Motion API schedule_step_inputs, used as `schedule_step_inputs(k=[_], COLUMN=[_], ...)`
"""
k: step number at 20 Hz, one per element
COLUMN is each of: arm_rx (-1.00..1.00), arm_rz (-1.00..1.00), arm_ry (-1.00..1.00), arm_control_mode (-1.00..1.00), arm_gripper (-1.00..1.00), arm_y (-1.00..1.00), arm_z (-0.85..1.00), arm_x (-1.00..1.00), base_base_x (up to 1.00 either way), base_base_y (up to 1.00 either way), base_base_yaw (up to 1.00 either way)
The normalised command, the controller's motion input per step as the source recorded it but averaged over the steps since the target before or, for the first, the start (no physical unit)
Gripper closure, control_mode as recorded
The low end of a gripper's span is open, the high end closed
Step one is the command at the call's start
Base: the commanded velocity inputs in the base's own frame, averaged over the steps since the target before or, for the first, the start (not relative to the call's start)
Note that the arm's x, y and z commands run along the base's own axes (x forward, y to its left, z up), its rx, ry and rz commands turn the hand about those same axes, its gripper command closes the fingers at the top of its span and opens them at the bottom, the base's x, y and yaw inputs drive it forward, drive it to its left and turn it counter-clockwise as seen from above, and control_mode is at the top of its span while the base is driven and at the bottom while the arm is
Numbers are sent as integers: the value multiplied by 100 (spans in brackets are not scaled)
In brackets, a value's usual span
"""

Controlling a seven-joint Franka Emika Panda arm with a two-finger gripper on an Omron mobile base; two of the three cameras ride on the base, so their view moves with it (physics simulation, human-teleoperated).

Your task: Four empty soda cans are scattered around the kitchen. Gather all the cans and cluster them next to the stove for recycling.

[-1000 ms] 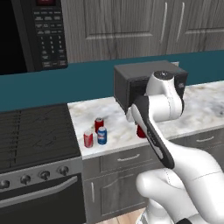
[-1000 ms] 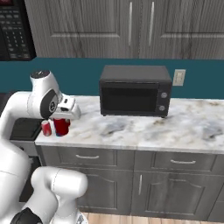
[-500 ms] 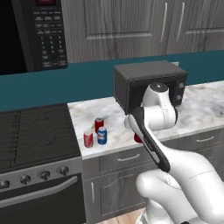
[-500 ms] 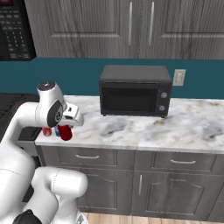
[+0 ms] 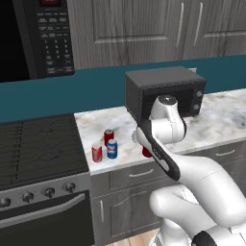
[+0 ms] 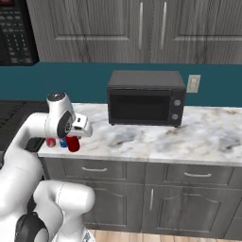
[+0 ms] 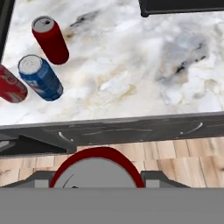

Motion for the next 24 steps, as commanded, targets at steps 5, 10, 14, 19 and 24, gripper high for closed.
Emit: schedule_step_inputs(k=[5, 10, 14, 19, 24], arm_rx=[0, 0, 0, 0, 0], arm_rz=[4, 2, 1, 1, 0], arm_ry=[3, 0, 0, 0, 0], arm_control_mode=[-100, -100, -100, -100, -100], arm_gripper=[100, 100, 100, 100, 100], arm_y=[15, 10, 1, 1, 10], arm_z=[-13, -14, -17, -19, -22], arm_x=[37, 41, 31, 24, 22], base_base_x=[0, 0, 0, 0, 0], base_base_y=[0, 0, 0, 0, 0], base_base_yaw=[0, 0, 0, 0, 0])
